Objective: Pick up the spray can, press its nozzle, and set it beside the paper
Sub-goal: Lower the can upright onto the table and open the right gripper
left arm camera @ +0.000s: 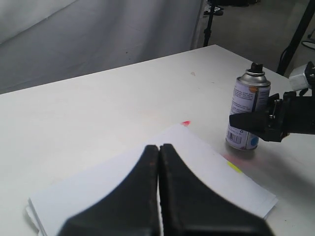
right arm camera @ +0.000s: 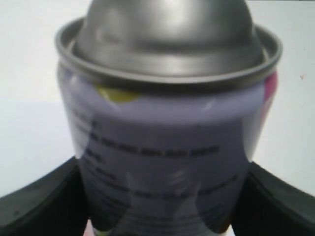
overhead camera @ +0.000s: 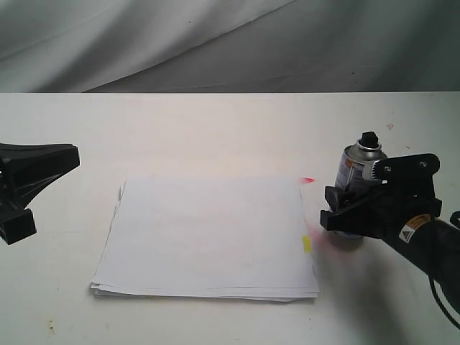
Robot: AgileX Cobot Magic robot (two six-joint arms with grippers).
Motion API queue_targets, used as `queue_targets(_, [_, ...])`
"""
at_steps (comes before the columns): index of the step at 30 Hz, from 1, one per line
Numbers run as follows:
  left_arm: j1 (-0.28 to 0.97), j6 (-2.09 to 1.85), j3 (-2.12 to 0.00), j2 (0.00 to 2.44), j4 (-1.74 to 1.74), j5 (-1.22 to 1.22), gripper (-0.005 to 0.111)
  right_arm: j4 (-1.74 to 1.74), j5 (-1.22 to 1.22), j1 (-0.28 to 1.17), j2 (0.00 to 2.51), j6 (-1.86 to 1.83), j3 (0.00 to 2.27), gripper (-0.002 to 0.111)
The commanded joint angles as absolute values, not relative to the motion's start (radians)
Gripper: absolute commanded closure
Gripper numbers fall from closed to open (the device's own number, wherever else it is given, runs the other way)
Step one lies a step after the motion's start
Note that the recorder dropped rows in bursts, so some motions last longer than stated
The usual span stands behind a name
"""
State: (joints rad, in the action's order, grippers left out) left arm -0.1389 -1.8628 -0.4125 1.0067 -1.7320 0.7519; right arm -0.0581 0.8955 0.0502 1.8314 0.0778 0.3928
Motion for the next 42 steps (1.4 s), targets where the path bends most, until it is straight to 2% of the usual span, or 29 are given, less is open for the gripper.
queue_targets(1, [-0.141, -1.865, -0.408, 1.001, -1.744, 0.754, 0.107, -0.060, 0.903, 0.044, 1.822, 0.076, 0.393, 0.108])
queue_targets(23, [-0.141, -1.865, -0.408, 1.001, -1.744, 0.754, 0.107, -0.097, 0.855, 0.048, 1.822, 0.074, 0.393, 0.107])
queue_targets(27, [-0.141, -1.865, -0.408, 1.001, -1.744, 0.754, 0.107, -0.090, 0.859, 0.048, 1.822, 0.074, 0.393, 0.090])
queue_targets(32, [-0.141, -1.865, -0.408, 1.001, -1.744, 0.754, 0.107, -0.090, 0.869, 0.049, 1.822, 0.049, 0.393, 0.050])
queue_targets(35, [-0.141, -1.865, -0.408, 1.001, -1.744, 0.754, 0.107, -0.090, 0.871, 0.049, 1.822, 0.000, 0.393, 0.030])
queue_targets(37, [-0.141, -1.865, -0.408, 1.001, -1.744, 0.754, 0.107, -0.090, 0.871, 0.049, 1.822, 0.000, 0.393, 0.026])
queue_targets(42, [-0.141, -1.865, -0.408, 1.001, -1.744, 0.754, 0.107, -0.090, 0.871, 0.049, 1.810, 0.000, 0.393, 0.026])
